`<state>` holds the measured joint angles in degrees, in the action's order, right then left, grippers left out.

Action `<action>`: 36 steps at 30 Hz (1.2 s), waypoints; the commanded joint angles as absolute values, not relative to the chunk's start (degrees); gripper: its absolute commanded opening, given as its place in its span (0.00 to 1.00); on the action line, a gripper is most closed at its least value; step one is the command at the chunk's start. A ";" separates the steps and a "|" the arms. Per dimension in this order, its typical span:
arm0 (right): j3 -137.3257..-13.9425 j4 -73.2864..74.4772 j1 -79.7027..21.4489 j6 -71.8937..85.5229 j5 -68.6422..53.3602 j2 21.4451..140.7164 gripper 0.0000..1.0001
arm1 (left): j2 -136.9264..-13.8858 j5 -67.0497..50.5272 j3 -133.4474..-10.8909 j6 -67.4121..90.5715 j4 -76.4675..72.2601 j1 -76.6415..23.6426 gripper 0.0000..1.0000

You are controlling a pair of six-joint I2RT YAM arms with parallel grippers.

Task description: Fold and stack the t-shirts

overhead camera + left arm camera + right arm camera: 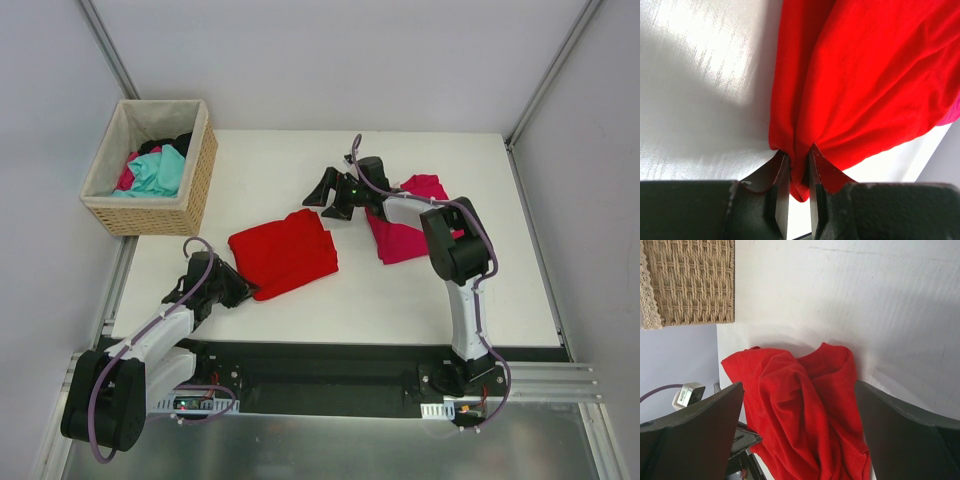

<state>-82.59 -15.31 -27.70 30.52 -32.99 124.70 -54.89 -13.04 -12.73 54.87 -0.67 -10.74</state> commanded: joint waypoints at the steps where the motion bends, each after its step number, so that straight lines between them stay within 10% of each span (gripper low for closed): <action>1: -83.94 -19.07 -28.21 31.55 -35.15 124.98 0.97 | -56.43 -12.57 -11.95 52.82 6.15 -10.28 0.13; 36: -80.42 -22.76 -27.59 31.90 -35.68 126.21 0.96 | -56.51 -12.66 -12.04 52.91 6.42 -10.20 0.12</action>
<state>-79.90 -20.73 -26.46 32.32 -34.96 126.39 -55.11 -13.32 -13.04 54.85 -0.51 -10.74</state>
